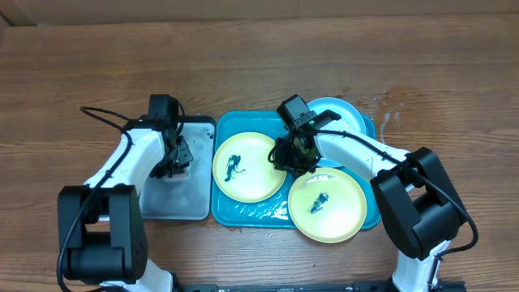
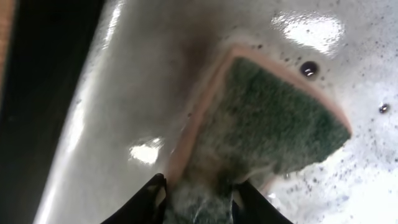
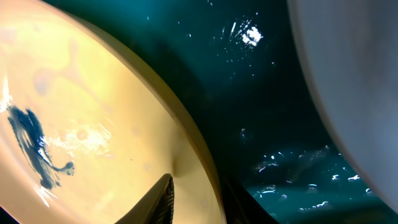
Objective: Clean dirty plates on tray and stack at the side
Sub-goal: 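Lower the left gripper into the grey tray and grasp the sponge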
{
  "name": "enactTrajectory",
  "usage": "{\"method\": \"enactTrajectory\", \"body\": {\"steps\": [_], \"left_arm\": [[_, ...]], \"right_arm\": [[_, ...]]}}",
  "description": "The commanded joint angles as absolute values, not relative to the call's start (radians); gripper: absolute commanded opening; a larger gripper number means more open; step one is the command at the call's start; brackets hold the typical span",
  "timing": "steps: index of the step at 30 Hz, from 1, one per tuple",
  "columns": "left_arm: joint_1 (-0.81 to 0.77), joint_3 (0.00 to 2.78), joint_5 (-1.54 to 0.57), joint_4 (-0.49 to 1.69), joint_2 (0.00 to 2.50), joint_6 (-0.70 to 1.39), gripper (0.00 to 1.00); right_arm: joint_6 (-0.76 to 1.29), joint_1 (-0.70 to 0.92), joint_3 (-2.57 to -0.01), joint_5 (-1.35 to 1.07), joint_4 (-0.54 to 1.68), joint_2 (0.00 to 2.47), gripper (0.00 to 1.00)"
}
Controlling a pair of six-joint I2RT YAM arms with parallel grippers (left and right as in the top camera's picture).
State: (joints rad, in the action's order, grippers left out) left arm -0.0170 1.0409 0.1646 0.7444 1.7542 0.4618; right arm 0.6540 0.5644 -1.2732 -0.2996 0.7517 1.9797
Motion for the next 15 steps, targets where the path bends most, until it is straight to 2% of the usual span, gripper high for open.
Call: {"method": "enactTrajectory", "body": {"steps": [1,5,15], "left_arm": [[-0.012,1.058,0.137,0.720,1.782,0.410,0.37],[-0.012,1.080,0.137,0.742,1.770,0.411,0.34],[-0.012,1.186,0.136,0.860,1.687,0.411,0.36]], "right_arm": [[0.655,0.573,-1.273,-0.289,0.753,2.010,0.28],[0.655,0.573,-1.273,-0.289,0.752,2.010,0.28],[0.654,0.573,-1.273,-0.289,0.754,2.010,0.28]]}}
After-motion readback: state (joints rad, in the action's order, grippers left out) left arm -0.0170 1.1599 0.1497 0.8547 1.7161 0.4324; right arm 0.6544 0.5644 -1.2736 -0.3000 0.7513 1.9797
